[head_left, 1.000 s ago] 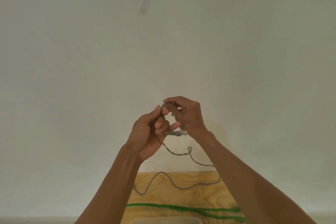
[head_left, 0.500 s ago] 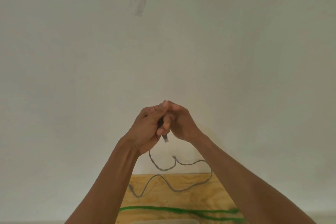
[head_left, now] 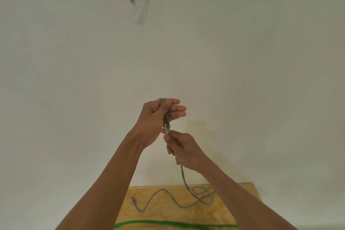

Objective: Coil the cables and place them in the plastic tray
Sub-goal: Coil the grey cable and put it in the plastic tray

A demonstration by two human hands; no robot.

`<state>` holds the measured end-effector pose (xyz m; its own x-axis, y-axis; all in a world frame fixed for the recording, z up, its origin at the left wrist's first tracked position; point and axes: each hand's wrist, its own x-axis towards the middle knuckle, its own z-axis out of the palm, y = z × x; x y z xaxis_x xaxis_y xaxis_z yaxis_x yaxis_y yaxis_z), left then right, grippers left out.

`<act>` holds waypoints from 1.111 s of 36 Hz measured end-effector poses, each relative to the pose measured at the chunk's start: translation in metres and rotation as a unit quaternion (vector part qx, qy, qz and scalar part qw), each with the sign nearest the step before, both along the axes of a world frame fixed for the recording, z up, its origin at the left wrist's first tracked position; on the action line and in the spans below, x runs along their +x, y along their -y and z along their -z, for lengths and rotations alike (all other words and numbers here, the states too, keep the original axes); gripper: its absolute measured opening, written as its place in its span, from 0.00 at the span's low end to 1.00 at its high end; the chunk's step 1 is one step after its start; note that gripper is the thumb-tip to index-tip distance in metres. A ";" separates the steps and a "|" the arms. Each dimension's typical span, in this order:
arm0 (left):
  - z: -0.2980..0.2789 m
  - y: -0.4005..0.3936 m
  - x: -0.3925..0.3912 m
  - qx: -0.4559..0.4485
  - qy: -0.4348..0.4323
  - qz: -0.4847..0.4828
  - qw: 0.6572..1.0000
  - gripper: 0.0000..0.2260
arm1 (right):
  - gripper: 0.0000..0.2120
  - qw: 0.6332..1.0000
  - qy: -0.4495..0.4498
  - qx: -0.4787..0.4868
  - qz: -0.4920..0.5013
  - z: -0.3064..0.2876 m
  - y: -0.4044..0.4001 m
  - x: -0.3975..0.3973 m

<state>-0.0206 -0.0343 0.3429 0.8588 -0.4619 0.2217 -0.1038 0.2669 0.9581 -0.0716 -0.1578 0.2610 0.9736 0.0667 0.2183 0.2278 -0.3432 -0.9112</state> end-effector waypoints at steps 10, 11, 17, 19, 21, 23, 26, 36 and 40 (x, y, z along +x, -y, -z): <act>0.013 0.005 0.009 0.131 0.112 -0.069 0.983 0.10 | 0.16 0.991 -0.042 -0.123 -0.024 -0.019 0.013 -0.014; 0.017 0.004 0.011 0.183 0.138 -0.081 0.970 0.10 | 0.16 0.986 -0.034 -0.163 -0.029 -0.026 0.017 -0.015; 0.031 -0.007 0.010 0.346 0.153 -0.018 0.925 0.19 | 0.06 0.954 0.024 -0.297 -0.022 -0.078 0.044 -0.005; 0.032 -0.009 0.002 0.351 0.126 0.022 0.928 0.31 | 0.05 0.954 0.061 -0.292 -0.018 -0.093 0.050 0.000; 0.031 -0.010 -0.007 0.321 0.063 0.070 0.942 0.36 | 0.10 0.967 0.103 -0.233 -0.010 -0.104 0.054 0.004; 0.029 -0.008 -0.018 0.235 -0.010 0.115 0.965 0.35 | 0.11 0.980 0.128 -0.154 -0.013 -0.111 0.055 0.007; 0.025 -0.005 -0.028 0.088 -0.082 0.162 0.979 0.30 | 0.09 0.991 0.126 -0.039 -0.026 -0.106 0.053 0.014; -0.002 0.002 -0.032 -0.069 -0.079 0.111 0.988 0.18 | 0.22 0.994 0.025 0.103 -0.006 -0.038 0.023 0.009; -0.006 0.000 -0.019 -0.045 -0.062 0.046 0.996 0.16 | 0.19 0.997 0.001 0.075 -0.018 -0.027 0.010 0.001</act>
<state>-0.0396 -0.0342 0.3491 0.8372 -0.5226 0.1613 0.0421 0.3557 0.9337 -0.0709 -0.1683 0.2878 0.9707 0.0687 0.2304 0.2395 -0.1953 -0.9510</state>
